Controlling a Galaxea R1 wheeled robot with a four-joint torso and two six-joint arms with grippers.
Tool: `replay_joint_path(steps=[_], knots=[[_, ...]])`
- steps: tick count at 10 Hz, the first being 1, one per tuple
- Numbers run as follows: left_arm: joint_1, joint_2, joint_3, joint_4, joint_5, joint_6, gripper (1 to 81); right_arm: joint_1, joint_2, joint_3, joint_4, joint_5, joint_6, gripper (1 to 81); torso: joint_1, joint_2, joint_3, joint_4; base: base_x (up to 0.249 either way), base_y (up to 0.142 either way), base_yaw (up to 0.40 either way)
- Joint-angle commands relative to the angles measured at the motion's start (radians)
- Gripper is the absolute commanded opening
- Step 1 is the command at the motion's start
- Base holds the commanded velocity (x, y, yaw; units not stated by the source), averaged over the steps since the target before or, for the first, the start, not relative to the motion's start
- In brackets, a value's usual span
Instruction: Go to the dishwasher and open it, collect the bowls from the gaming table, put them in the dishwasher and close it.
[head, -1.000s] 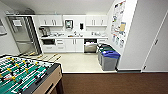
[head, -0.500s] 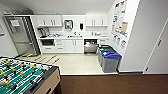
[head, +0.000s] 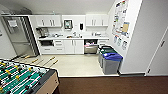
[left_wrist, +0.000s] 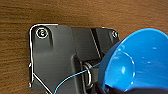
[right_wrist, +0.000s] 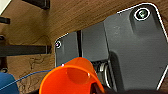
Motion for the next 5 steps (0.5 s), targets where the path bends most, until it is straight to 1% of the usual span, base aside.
replay_joint_path(steps=[1, 5], knots=[[-0.045, -0.028, 0.014, 0.009, 0.017, 0.003, 1.0, 0.049, -0.016, 0.011, -0.019, -0.038, -0.001, 1.0, 0.0, 0.0, 0.0, 0.0, 0.157, 0.0, 0.0], [-0.044, -0.028, 0.014, 0.009, 0.015, 0.003, 1.0, 0.048, -0.018, 0.011, -0.019, -0.036, -0.001, 1.0, 0.0, 0.0, 0.0, 0.0, 0.157, 0.0, 0.0]])
